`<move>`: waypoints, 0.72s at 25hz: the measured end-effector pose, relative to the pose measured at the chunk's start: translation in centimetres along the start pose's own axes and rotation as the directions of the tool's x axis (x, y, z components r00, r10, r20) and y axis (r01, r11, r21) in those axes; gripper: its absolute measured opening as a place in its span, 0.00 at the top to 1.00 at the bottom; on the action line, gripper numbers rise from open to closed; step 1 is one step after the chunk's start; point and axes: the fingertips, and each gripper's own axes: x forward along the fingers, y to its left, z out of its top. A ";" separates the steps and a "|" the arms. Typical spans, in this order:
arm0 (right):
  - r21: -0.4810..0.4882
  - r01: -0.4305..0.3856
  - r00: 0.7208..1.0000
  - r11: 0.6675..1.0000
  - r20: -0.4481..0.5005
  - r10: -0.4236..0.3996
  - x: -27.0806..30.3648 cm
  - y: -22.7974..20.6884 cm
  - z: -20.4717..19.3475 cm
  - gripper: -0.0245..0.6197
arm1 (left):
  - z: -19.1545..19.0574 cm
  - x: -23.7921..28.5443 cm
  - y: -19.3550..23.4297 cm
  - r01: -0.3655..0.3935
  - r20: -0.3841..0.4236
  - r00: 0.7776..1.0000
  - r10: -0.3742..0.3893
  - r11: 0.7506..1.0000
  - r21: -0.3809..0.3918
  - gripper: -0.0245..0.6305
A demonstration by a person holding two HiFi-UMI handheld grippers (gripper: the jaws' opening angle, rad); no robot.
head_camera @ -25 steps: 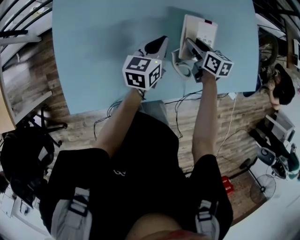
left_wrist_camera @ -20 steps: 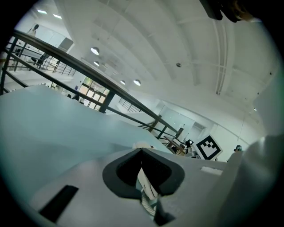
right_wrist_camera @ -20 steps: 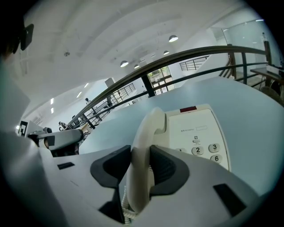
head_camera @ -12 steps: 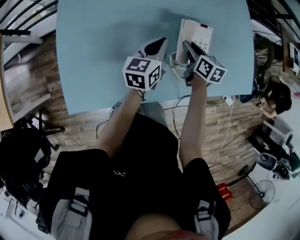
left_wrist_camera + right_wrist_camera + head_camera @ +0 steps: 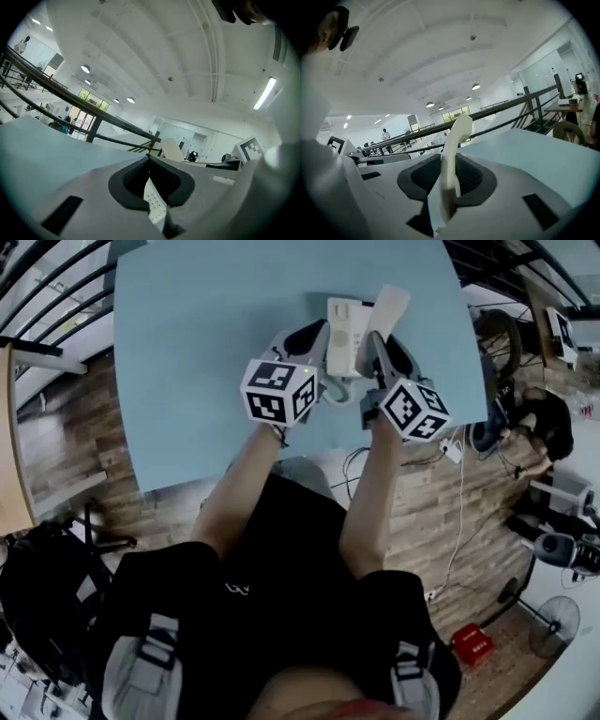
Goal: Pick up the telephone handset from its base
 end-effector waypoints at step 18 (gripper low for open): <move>-0.124 0.108 0.920 0.986 0.387 -0.052 -14.7 0.0 11.8 0.82 | 7.3 -0.8 -11.3 0.141 0.137 0.976 -0.166 0.974 0.178 0.96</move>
